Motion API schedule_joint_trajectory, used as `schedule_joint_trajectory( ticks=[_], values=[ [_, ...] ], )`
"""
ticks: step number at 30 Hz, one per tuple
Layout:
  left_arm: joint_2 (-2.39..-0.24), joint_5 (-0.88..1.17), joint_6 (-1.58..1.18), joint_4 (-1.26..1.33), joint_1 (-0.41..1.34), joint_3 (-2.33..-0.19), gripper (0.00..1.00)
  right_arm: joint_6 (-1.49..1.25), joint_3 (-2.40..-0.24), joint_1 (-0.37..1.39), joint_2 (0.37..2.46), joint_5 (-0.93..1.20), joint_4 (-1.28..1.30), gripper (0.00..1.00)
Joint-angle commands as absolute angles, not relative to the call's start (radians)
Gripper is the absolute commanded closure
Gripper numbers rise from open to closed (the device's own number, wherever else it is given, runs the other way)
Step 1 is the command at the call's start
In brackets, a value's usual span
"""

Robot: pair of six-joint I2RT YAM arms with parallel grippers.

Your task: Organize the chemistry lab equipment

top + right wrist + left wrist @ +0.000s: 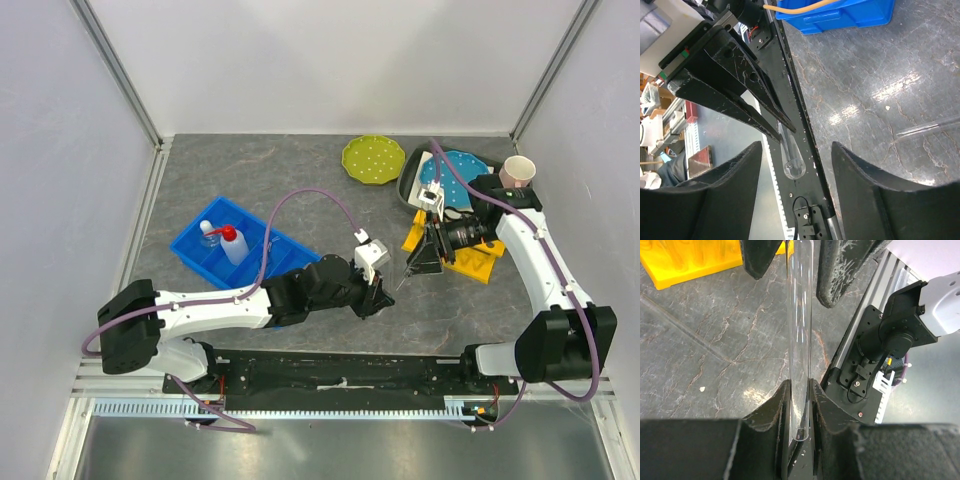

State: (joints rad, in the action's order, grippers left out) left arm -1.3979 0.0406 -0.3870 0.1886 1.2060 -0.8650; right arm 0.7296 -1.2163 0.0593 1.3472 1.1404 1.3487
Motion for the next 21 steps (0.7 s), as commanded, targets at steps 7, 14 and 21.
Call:
schedule_joint_trajectory(
  ticks=[7, 14, 21],
  values=[
    [-1.396, 0.032, -0.33, 0.207, 1.213, -0.919, 0.82, 0.724, -1.246, 0.072, 1.353, 1.178, 1.361, 0.75],
    [-1.381, 0.003, -0.302, 0.175, 1.213, -0.927, 0.67, 0.724, -1.249, 0.072, 1.336, 1.178, 1.359, 0.82],
    [-1.348, 0.008, -0.259, 0.132, 1.209, -0.931, 0.34, 0.698, -1.255, 0.069, 1.298, 1.128, 1.336, 0.85]
  ],
)
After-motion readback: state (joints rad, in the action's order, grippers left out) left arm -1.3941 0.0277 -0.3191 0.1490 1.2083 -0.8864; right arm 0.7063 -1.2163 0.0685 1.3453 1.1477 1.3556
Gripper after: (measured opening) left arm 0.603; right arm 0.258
